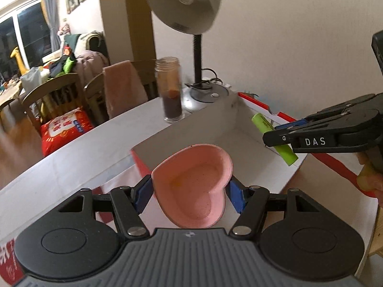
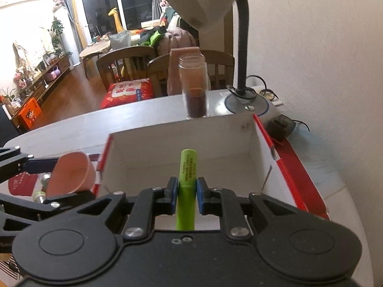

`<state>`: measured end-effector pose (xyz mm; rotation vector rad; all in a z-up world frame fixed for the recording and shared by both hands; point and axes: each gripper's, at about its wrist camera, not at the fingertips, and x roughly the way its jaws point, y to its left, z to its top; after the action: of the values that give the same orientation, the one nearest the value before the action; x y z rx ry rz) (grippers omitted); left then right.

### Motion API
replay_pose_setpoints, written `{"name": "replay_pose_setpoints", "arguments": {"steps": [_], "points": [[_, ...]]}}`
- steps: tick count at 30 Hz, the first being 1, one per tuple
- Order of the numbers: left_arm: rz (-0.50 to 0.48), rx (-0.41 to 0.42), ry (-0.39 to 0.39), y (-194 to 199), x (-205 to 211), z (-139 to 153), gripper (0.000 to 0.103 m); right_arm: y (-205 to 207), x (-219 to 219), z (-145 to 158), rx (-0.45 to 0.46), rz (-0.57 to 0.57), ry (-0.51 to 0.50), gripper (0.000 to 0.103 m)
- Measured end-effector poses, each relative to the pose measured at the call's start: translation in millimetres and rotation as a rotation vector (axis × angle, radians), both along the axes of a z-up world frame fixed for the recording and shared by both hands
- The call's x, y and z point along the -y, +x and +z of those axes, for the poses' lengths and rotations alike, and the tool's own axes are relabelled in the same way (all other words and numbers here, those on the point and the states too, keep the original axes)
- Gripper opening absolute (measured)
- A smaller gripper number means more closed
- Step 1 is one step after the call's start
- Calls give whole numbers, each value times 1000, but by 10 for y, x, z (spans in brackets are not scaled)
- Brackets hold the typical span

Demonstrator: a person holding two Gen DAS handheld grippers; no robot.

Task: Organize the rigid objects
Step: 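Lower the pink dish into the shoebox and open the left gripper while the right releases the highlighter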

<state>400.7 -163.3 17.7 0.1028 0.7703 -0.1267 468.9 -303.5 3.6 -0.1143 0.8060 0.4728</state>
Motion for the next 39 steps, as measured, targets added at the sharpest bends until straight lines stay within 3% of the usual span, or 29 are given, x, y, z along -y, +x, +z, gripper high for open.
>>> {"name": "replay_pose_setpoints", "arguments": {"steps": [12, 21, 29, 39], "points": [[-61, -118, 94, 841, 470, -454, 66, 524, 209, -400, -93, -18, -80, 15], [-53, -250, 62, 1335, 553, -766, 66, 745, 204, -702, -178, 23, -159, 15], [-62, -368, 107, 1567, 678, -1032, 66, 714, 96, -872, -234, 68, -255, 15], [-56, -474, 103, 1675, 686, -1306, 66, 714, 56, -962, -249, 73, -291, 20]]}}
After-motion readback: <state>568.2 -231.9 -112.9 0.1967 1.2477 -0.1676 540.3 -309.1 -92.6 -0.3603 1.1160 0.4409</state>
